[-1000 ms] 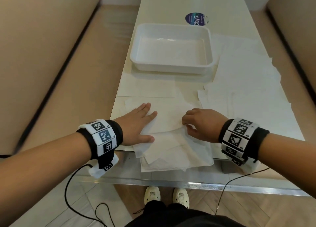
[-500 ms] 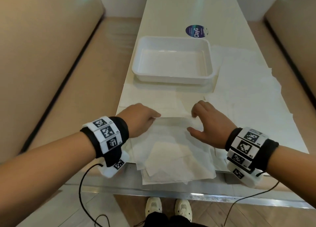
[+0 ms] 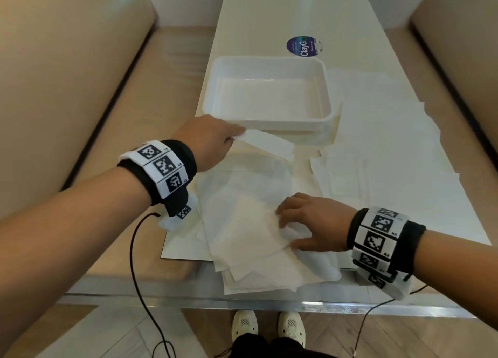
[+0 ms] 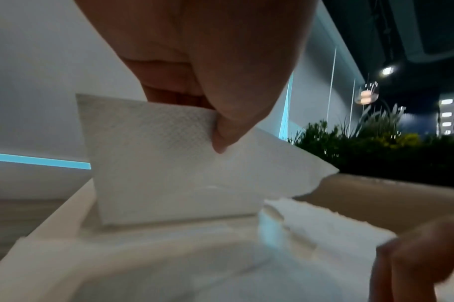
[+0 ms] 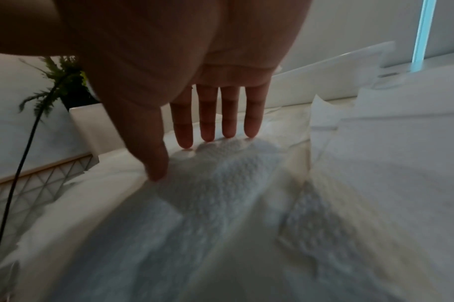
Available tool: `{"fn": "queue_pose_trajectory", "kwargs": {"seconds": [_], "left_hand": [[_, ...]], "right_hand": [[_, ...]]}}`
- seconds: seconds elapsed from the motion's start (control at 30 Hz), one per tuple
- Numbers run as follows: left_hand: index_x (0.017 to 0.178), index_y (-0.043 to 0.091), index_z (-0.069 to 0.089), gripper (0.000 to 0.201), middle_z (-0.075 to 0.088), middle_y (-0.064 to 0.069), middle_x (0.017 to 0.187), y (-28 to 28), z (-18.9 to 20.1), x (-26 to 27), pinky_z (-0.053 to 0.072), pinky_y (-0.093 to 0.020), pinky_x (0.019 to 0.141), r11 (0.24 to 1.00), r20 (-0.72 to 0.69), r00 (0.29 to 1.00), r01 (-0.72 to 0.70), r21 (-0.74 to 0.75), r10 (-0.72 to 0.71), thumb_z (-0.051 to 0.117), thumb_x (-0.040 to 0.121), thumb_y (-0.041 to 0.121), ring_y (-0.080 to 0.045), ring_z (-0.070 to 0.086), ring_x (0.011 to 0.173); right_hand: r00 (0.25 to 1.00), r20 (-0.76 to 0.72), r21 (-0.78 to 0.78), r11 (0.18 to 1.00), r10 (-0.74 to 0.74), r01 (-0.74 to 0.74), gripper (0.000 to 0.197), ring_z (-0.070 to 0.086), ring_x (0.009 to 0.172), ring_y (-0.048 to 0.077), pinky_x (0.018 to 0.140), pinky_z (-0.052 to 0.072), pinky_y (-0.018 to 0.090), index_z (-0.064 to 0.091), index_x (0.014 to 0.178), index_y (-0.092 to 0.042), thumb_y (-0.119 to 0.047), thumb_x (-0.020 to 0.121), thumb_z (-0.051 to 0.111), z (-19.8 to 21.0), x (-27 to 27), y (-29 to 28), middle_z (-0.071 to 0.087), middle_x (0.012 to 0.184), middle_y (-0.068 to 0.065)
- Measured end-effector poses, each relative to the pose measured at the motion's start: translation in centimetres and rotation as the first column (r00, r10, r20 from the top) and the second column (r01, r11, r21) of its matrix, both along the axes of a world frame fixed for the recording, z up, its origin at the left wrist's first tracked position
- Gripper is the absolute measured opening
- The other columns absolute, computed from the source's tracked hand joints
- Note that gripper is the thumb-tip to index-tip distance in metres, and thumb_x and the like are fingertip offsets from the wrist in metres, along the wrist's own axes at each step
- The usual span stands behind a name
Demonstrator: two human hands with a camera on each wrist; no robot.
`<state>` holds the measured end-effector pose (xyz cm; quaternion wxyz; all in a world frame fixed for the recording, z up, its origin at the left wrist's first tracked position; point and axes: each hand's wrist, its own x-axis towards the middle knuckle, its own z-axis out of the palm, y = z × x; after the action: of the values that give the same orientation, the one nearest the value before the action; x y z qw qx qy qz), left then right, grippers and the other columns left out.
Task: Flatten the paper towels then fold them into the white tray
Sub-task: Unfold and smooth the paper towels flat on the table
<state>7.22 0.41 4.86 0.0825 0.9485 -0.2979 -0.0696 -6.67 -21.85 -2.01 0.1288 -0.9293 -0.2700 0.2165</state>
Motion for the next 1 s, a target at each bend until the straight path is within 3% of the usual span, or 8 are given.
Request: {"fn": "queue_pose_trajectory", "kwargs": {"seconds": [0.1,0.2,0.4,0.57,0.67,0.77,0.87,1.0], "left_hand": [[0.148,0.027,0.033,0.046,0.032,0.001,0.155,-0.1,-3.2,0.6,0.031,-0.035,0.111,0.964,-0.134,0.989,0.087,0.251,-0.054,0.029,0.103,0.02,-0.023,0.035,0.139],[0.151,0.021,0.024,0.048,0.018,0.0,0.16,-0.2,-5.4,1.0,0.025,-0.039,0.115,0.915,-0.223,0.973,0.137,0.379,-0.053,0.025,0.104,0.018,-0.022,0.024,0.145],[0.151,0.015,0.022,0.047,0.012,-0.005,0.161,-0.2,-6.7,1.0,0.027,-0.042,0.113,0.899,-0.275,0.96,0.162,0.408,-0.048,0.024,0.104,0.02,-0.025,0.023,0.143],[0.153,0.014,0.015,0.049,0.003,-0.005,0.162,0.3,-7.3,1.1,0.021,-0.041,0.116,0.914,-0.289,0.957,0.145,0.378,-0.033,0.023,0.105,0.024,-0.023,0.014,0.146],[0.153,0.014,0.011,0.052,0.0,-0.005,0.162,0.5,-7.7,1.4,0.018,-0.041,0.118,0.921,-0.291,0.957,0.135,0.367,-0.024,0.025,0.105,0.028,-0.023,0.008,0.148],[0.154,0.017,0.005,0.06,-0.004,-0.006,0.162,0.6,-7.7,1.2,0.012,-0.041,0.12,0.934,-0.304,0.952,0.132,0.333,-0.026,0.03,0.103,0.036,-0.025,0.001,0.149],[0.154,0.023,0.01,0.062,0.003,-0.001,0.162,1.1,-6.6,0.1,0.011,-0.037,0.119,0.969,-0.286,0.958,0.093,0.227,-0.025,0.036,0.101,0.043,-0.021,0.003,0.149],[0.139,0.027,0.047,0.055,0.046,0.006,0.145,2.0,-3.3,-2.5,0.033,-0.034,0.109,0.991,-0.272,0.959,0.102,0.088,-0.074,0.028,0.098,0.056,-0.015,0.041,0.133]], "right_hand": [[1.0,-0.002,0.019,1.0,-0.012,0.012,0.026,0.041,0.123,0.008,0.093,0.043,0.024,0.063,0.111,-0.026,-0.037,0.087,0.06,0.1,0.0,-0.2,0.046,0.136,-0.011],[1.0,0.017,0.051,0.998,-0.023,0.022,0.018,0.046,0.119,0.009,0.089,0.045,0.025,0.067,0.1,-0.025,-0.034,0.089,0.056,0.0,0.0,-0.3,0.052,0.131,-0.01],[0.998,0.057,0.138,0.99,-0.039,0.031,0.018,0.057,0.107,0.016,0.084,0.05,0.035,0.066,0.094,-0.02,-0.031,0.091,0.052,-0.4,-0.4,-0.4,0.065,0.112,-0.004],[0.991,0.061,0.142,0.984,-0.116,0.106,0.043,0.062,0.085,0.015,0.076,0.051,0.035,0.058,0.103,-0.027,-0.05,0.082,0.028,1.5,-0.6,-0.5,0.068,0.096,-0.006],[0.994,0.048,0.063,0.994,-0.096,0.092,0.026,0.053,0.059,0.012,0.06,0.045,0.03,0.051,0.097,-0.028,-0.045,0.086,0.034,2.1,-0.9,-0.6,0.062,0.07,-0.003],[0.995,-0.003,0.002,0.995,-0.101,0.101,0.014,0.04,0.048,0.009,0.054,0.036,0.028,0.051,0.098,-0.022,-0.033,0.093,0.044,2.0,-1.3,-0.2,0.044,0.054,-0.005],[0.986,-0.046,0.025,0.986,-0.162,0.163,0.009,0.04,0.048,0.009,0.055,0.038,0.032,0.048,0.095,-0.021,-0.029,0.095,0.043,1.5,-1.6,0.0,0.044,0.054,-0.005],[0.963,-0.04,0.143,0.953,-0.265,0.268,0.011,0.047,0.053,0.015,0.056,0.04,0.034,0.042,0.088,-0.025,-0.034,0.092,0.038,1.0,-1.4,-0.4,0.05,0.058,-0.003]]}}
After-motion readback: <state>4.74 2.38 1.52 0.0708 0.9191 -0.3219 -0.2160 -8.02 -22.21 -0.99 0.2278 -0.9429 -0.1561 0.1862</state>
